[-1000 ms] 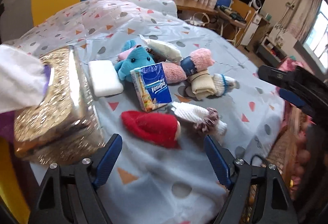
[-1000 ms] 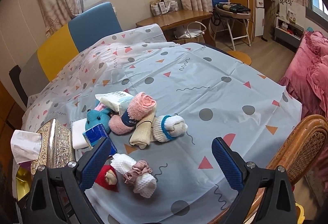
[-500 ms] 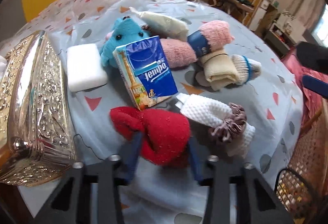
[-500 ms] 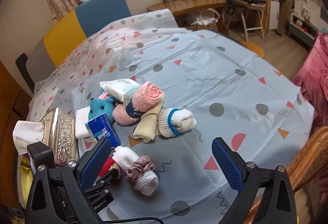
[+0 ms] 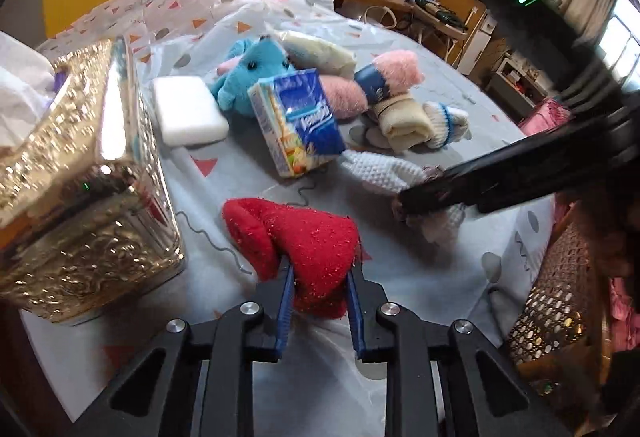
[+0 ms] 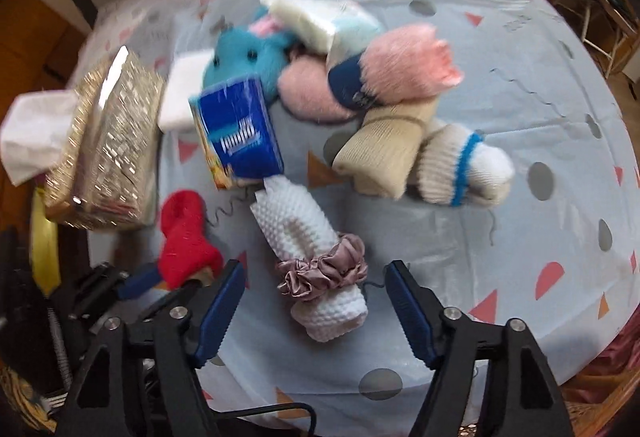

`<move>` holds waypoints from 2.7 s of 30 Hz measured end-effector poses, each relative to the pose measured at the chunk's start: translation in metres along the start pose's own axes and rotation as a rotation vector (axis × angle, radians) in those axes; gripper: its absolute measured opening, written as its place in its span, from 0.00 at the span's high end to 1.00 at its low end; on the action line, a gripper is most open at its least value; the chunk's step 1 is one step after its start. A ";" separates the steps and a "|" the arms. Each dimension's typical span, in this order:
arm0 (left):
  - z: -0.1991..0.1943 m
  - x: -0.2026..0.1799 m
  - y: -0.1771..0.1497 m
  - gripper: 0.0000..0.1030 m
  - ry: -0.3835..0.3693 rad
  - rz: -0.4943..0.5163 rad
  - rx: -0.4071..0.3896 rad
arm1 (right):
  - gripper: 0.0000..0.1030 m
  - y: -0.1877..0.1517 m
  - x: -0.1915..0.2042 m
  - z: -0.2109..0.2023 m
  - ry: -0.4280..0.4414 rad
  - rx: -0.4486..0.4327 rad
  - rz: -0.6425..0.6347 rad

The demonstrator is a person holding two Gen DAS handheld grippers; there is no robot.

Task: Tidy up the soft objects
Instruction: 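Close left gripper on red hat while right gripper grasps scrunchie towel roll, then carry red hat into gold tray and open left gripper, then carry white towel roll into gold tray and open right gripper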

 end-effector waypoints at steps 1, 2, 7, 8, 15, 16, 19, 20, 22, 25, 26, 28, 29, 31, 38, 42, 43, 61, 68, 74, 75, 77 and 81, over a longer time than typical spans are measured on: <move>-0.002 -0.001 0.003 0.78 -0.001 0.007 -0.009 | 0.48 0.000 0.001 0.007 -0.017 0.022 -0.008; -0.006 -0.001 0.005 0.78 -0.003 0.015 -0.022 | 0.60 -0.001 0.002 0.012 -0.040 0.036 -0.011; -0.036 -0.007 0.027 0.79 -0.079 0.000 -0.092 | 0.63 -0.003 0.013 0.019 -0.067 0.018 -0.050; -0.041 -0.009 0.032 0.79 -0.086 -0.002 -0.106 | 0.63 -0.004 0.014 0.019 -0.060 0.014 -0.048; -0.084 0.007 0.101 0.79 -0.084 -0.053 -0.229 | 0.63 -0.002 0.020 0.019 -0.088 0.020 -0.075; -0.091 0.014 0.112 0.79 -0.075 -0.072 -0.250 | 0.63 -0.003 0.019 0.020 -0.087 0.018 -0.076; -0.116 0.039 0.142 0.79 -0.036 -0.122 -0.325 | 0.63 -0.005 0.022 0.018 -0.073 0.014 -0.064; -0.125 0.050 0.149 0.79 -0.014 -0.134 -0.351 | 0.63 -0.005 0.021 0.019 -0.071 0.013 -0.061; -0.141 0.078 0.160 0.79 0.031 -0.176 -0.393 | 0.63 -0.005 0.022 0.020 -0.070 0.014 -0.061; -0.160 0.131 0.165 0.79 0.111 -0.255 -0.440 | 0.63 -0.005 0.022 0.020 -0.066 0.012 -0.055; -0.167 0.148 0.161 0.79 0.136 -0.283 -0.449 | 0.63 -0.004 0.021 0.020 -0.065 0.012 -0.054; -0.174 0.185 0.150 0.79 0.179 -0.345 -0.461 | 0.63 -0.002 0.012 0.022 -0.066 0.014 -0.055; -0.178 0.201 0.141 0.79 0.205 -0.371 -0.465 | 0.63 -0.002 0.011 0.023 -0.067 0.014 -0.056; -0.187 0.233 0.116 0.79 0.244 -0.433 -0.469 | 0.63 -0.002 0.009 0.022 -0.068 0.015 -0.059; -0.172 0.301 0.020 0.79 0.330 -0.593 -0.382 | 0.63 -0.004 0.011 0.019 -0.084 0.020 -0.078; -0.141 0.315 -0.012 0.78 0.329 -0.648 -0.299 | 0.63 -0.005 0.014 0.019 -0.093 0.020 -0.084; -0.132 0.316 -0.015 0.77 0.332 -0.642 -0.271 | 0.63 -0.005 0.015 0.019 -0.095 0.019 -0.085; -0.161 0.293 -0.053 0.30 0.413 -0.652 -0.315 | 0.64 -0.018 0.055 -0.001 -0.037 -0.077 -0.161; -0.165 0.276 -0.068 0.28 0.427 -0.604 -0.306 | 0.65 -0.030 0.066 -0.038 0.005 -0.175 -0.137; -0.173 0.268 -0.075 0.26 0.435 -0.597 -0.309 | 0.65 -0.002 0.043 -0.070 -0.022 -0.275 -0.014; -0.176 0.267 -0.076 0.25 0.440 -0.592 -0.315 | 0.65 0.003 0.043 -0.075 -0.028 -0.290 -0.004; -0.180 0.265 -0.077 0.24 0.448 -0.586 -0.322 | 0.65 0.022 0.050 -0.083 -0.031 -0.326 0.008; -0.188 0.263 -0.080 0.22 0.459 -0.583 -0.339 | 0.65 0.068 0.069 -0.100 -0.012 -0.392 0.002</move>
Point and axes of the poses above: each gripper's, at about its wrist camera, not at the fingertips, and z roughly the way its jaws point, x to its left, y to its top, the point moved 7 cm from there along z, roughly the way its jaws point, and after that the axes turned 5 degrees about -z, right-handed, at the moved point
